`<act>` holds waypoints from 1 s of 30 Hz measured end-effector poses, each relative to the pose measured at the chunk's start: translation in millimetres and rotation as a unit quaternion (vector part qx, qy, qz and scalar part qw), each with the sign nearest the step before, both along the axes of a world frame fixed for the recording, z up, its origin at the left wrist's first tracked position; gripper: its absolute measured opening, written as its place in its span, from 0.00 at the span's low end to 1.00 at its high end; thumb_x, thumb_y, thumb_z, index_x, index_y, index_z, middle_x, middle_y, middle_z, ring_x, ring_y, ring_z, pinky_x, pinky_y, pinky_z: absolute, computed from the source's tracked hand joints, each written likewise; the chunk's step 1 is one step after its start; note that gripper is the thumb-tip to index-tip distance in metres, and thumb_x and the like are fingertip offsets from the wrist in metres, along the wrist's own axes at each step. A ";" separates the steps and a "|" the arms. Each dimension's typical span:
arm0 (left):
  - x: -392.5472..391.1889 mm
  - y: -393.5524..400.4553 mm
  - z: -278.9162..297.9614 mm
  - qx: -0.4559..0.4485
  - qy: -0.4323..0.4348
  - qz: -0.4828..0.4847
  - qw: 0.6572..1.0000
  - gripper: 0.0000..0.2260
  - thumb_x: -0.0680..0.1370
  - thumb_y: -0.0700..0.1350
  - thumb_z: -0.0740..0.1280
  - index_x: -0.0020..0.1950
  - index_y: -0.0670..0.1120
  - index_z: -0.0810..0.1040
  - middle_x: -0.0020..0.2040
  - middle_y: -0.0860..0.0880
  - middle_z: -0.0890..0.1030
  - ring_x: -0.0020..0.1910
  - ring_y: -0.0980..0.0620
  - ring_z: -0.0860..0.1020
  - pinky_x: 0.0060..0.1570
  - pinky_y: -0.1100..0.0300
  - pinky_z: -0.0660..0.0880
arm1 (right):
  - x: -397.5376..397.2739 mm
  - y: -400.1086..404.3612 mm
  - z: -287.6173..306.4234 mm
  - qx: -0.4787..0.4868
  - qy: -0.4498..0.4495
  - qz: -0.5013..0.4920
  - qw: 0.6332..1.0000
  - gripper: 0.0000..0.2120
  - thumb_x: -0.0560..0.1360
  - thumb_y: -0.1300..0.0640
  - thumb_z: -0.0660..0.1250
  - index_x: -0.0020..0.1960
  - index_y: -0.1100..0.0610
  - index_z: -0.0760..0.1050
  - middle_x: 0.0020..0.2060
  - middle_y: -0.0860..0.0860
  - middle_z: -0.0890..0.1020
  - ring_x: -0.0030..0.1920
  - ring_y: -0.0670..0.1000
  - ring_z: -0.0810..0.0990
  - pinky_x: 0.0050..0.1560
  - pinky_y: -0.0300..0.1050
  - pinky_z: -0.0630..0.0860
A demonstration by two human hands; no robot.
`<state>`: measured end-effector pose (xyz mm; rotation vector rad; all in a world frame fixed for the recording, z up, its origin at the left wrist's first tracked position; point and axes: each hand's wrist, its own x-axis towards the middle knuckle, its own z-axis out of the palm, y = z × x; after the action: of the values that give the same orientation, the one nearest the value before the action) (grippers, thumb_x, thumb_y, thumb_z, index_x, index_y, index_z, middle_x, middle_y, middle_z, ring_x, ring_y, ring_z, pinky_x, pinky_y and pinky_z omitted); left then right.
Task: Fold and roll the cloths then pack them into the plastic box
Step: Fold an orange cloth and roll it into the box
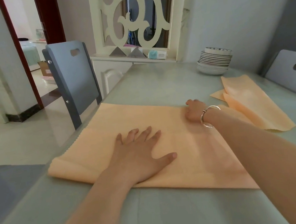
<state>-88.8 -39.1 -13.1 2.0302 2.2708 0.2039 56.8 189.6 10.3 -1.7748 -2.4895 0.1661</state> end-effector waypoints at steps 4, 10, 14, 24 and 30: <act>-0.2 0.2 -0.7 -0.003 -0.001 -0.001 1.000 0.37 0.69 0.76 0.44 0.75 0.64 0.44 0.77 0.61 0.44 0.76 0.52 0.44 0.72 0.41 0.42 | 3.0 -2.9 18.1 0.003 -0.028 0.032 0.999 0.16 0.74 0.53 0.64 0.61 0.54 0.71 0.56 0.55 0.76 0.58 0.56 0.72 0.53 0.45 0.70; 0.5 -1.8 0.4 0.011 -0.019 0.005 1.000 0.37 0.69 0.76 0.46 0.75 0.64 0.45 0.77 0.60 0.45 0.76 0.52 0.45 0.72 0.41 0.42 | 14.8 -59.1 50.1 0.134 -0.033 0.126 0.982 0.05 0.72 0.55 0.60 0.38 0.52 0.67 0.38 0.48 0.71 0.51 0.55 0.69 0.49 0.46 0.64; 3.2 -4.5 5.2 0.151 -0.005 -0.002 0.988 0.36 0.74 0.68 0.55 0.76 0.60 0.42 0.78 0.57 0.43 0.76 0.48 0.46 0.73 0.43 0.44 | 40.8 -116.6 62.2 0.248 -0.001 0.216 0.945 0.02 0.73 0.55 0.62 0.43 0.51 0.73 0.39 0.48 0.77 0.47 0.53 0.73 0.57 0.47 0.64; 19.5 -48.9 28.5 0.432 0.097 0.020 0.896 0.32 0.62 0.32 0.70 0.64 0.50 0.71 0.62 0.49 0.70 0.51 0.45 0.66 0.55 0.53 0.62 | 95.1 -203.3 12.1 0.283 -0.015 0.276 0.918 0.11 0.62 0.54 0.74 0.39 0.49 0.74 0.33 0.44 0.75 0.37 0.50 0.77 0.50 0.42 0.62; 9.5 -62.7 23.9 0.358 0.118 0.077 0.923 0.25 0.60 0.28 0.67 0.51 0.49 0.80 0.55 0.51 0.78 0.53 0.45 0.67 0.52 0.55 0.60 | 112.3 -209.9 12.7 0.208 0.024 0.226 0.951 0.08 0.68 0.55 0.68 0.47 0.49 0.76 0.43 0.45 0.76 0.49 0.51 0.74 0.50 0.42 0.65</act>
<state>-79.4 -101.8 10.8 2.2602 2.7999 0.9849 169.1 -20.3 23.0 -1.0196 -2.6021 -0.2697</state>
